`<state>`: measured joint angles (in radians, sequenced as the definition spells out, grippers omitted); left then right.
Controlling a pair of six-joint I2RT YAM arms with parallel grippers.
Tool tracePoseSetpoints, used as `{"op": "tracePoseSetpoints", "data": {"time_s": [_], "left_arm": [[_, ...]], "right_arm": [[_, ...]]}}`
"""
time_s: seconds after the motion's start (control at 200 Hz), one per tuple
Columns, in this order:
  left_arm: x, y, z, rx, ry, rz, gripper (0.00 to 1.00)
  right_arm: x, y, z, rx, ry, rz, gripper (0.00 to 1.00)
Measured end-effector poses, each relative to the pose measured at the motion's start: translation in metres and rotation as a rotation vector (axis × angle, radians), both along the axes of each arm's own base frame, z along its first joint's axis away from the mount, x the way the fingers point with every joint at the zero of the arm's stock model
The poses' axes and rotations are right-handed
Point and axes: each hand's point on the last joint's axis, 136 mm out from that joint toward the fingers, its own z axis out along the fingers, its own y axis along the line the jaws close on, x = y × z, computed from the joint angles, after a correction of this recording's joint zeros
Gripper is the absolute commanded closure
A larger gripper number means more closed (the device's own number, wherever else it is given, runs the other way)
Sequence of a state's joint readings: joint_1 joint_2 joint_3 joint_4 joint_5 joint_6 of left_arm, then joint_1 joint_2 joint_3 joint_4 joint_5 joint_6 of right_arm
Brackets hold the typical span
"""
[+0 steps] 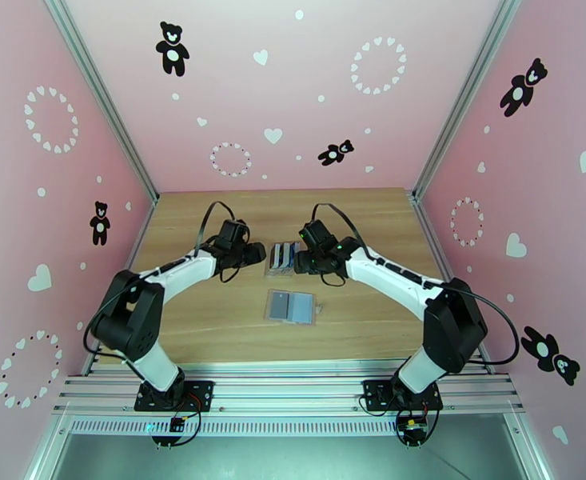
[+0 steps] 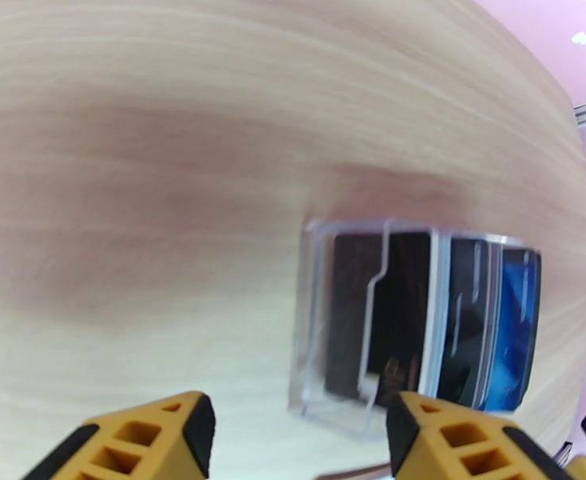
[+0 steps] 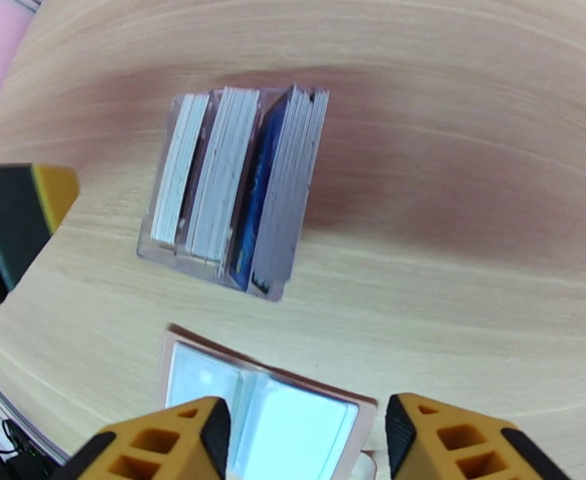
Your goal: Put the credit cards into the card holder
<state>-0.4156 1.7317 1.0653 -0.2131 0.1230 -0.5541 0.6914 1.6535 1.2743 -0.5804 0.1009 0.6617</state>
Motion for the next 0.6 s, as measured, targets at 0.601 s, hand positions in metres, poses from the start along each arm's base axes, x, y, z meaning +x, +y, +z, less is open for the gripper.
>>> {"op": "tracePoseSetpoints", "data": {"time_s": [0.601], "left_arm": [[0.013,-0.014,-0.027,-0.160,0.025,-0.039,0.38]], "right_arm": [[0.035,0.005,-0.028,-0.076,0.037,-0.027,0.35]]}}
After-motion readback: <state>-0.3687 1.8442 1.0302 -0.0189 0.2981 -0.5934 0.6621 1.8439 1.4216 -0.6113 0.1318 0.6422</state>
